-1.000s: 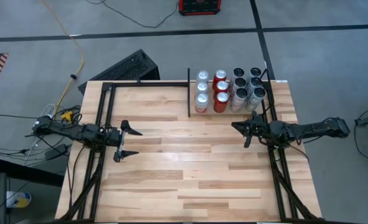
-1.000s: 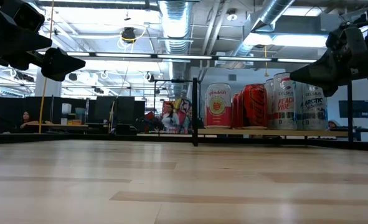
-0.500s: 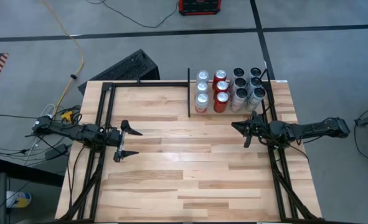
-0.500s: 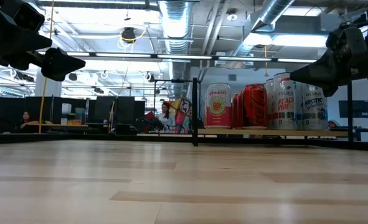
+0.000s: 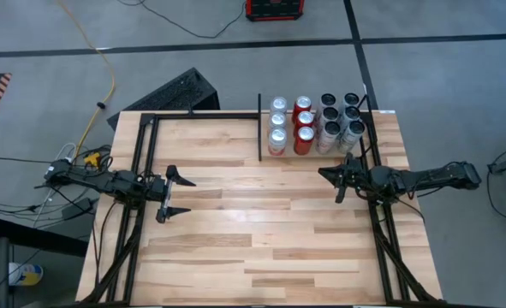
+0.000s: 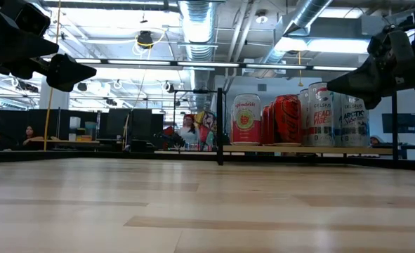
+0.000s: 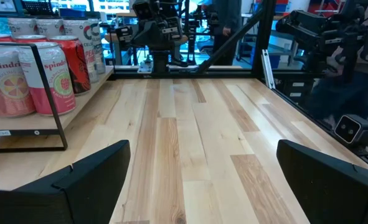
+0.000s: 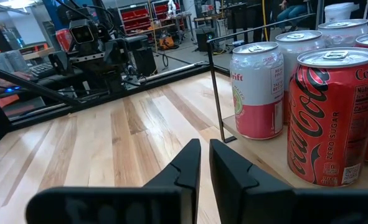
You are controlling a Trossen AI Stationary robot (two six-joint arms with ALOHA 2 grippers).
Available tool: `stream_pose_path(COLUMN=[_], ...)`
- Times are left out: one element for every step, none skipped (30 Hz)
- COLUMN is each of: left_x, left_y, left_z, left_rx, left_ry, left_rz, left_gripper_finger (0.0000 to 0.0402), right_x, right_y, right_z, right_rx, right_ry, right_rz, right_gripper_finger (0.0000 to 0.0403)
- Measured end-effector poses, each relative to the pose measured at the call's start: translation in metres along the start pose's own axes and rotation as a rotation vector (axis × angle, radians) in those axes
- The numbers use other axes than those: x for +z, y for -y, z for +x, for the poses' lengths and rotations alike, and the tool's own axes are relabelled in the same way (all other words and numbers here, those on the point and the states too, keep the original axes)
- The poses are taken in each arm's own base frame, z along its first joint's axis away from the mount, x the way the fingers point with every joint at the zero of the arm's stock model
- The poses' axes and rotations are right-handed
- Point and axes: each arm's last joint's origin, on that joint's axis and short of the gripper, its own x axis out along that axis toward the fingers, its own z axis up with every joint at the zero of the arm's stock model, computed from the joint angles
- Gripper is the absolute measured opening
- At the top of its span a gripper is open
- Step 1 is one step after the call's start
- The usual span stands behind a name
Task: Place canned beverage on shelf
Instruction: Return to Home Position
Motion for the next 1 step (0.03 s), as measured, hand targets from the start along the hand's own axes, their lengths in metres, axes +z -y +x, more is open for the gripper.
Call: stream_pose_path(left_x=[0.0], left_y=[0.0], left_z=[0.0], left_rx=[0.0], left_ry=[0.0], left_rz=[0.0], left_gripper_finger=[0.0391], right_x=[0.0], right_y=[0.0], right_z=[0.0], right_rx=[0.0], right_ry=[0.0], right_rz=[0.0], right_gripper_finger=[0.0062])
